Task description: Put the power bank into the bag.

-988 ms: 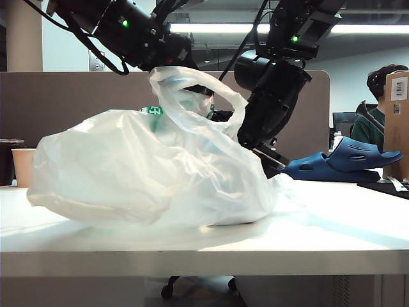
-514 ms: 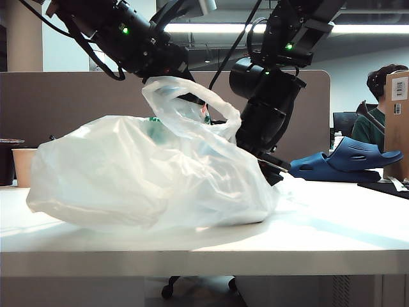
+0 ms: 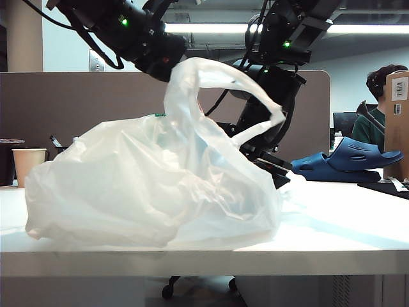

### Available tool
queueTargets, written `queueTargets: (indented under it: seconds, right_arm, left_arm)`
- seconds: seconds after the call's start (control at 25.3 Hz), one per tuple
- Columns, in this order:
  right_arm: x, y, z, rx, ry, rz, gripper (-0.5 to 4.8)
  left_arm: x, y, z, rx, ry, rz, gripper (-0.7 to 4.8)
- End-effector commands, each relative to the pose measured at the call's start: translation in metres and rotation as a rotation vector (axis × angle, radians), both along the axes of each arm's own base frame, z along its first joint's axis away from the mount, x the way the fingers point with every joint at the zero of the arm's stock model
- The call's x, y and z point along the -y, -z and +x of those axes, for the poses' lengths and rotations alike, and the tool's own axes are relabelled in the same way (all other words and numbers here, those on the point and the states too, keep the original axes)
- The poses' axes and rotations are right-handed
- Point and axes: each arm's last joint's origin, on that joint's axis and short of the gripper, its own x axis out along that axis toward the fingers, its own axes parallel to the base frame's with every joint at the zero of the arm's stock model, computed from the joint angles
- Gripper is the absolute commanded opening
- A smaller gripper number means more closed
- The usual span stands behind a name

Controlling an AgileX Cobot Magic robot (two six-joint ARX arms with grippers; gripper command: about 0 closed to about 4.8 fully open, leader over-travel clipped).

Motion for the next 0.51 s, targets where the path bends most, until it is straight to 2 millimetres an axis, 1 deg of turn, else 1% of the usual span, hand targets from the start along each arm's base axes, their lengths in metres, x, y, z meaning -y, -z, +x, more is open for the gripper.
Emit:
queueTargets:
  seconds: [0.04, 0.2, 0.4, 0.51]
  right_arm:
    - [0.004, 0.003, -0.003, -0.026, 0.016, -0.059, 4.79]
    - [0.005, -0.005, -0.004, 0.012, 0.030, -0.083, 4.79]
    - [0.011, -0.023, -0.006, 0.105, 0.070, -0.158, 4.79]
    - [0.013, -0.027, -0.007, 0.123, 0.082, -0.185, 4.79]
  left_arm:
    - [0.000, 0.000, -0.001, -0.006, 0.004, 0.003, 0.85]
    - [-0.001, -0.001, 0.000, 0.002, -0.027, 0.012, 0.85]
    - [-0.003, -0.001, 0.001, 0.007, -0.042, 0.013, 0.85]
    - [-0.003, -0.001, 0.001, 0.007, -0.042, 0.013, 0.85]
